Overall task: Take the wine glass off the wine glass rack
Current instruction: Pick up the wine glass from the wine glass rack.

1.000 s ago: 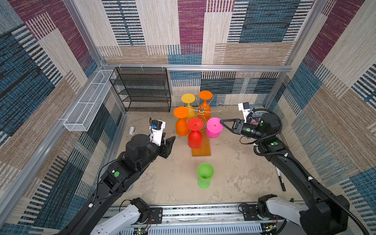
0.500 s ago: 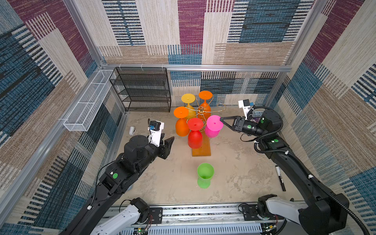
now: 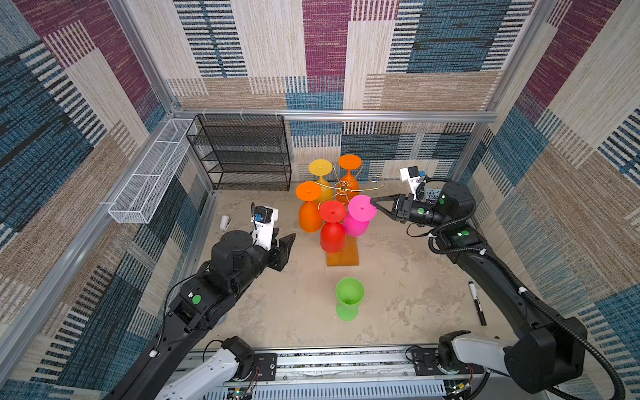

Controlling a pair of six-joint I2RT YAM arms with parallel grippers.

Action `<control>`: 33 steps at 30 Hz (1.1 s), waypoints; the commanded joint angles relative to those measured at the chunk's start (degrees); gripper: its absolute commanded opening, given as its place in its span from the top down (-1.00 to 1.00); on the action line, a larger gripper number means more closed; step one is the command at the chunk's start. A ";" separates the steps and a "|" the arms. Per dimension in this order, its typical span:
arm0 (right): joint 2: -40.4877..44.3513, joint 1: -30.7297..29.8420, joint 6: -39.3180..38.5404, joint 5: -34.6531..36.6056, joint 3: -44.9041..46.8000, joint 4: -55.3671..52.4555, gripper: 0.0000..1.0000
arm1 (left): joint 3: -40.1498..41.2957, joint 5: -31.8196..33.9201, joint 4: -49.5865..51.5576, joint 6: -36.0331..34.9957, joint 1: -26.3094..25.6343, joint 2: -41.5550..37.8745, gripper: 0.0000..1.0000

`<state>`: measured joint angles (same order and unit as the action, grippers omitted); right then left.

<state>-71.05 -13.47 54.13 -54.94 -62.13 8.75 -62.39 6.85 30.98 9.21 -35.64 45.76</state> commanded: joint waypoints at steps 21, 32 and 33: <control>-4.59 1.58 -5.69 8.12 -7.70 -4.66 1.00 | 0.12 -2.63 -1.01 0.79 0.84 0.65 -0.07; 1.82 5.27 -6.05 8.43 -3.57 -5.90 1.00 | 0.52 -3.72 -1.45 0.98 1.10 1.01 -0.06; 2.98 5.76 -6.35 8.61 -3.07 -6.60 1.00 | 0.52 -3.87 -1.45 0.98 1.12 1.09 -0.06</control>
<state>-69.78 -8.27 48.58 -46.65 -65.80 2.00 -61.98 4.08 30.94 9.28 -34.63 46.81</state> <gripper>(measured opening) 0.052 0.530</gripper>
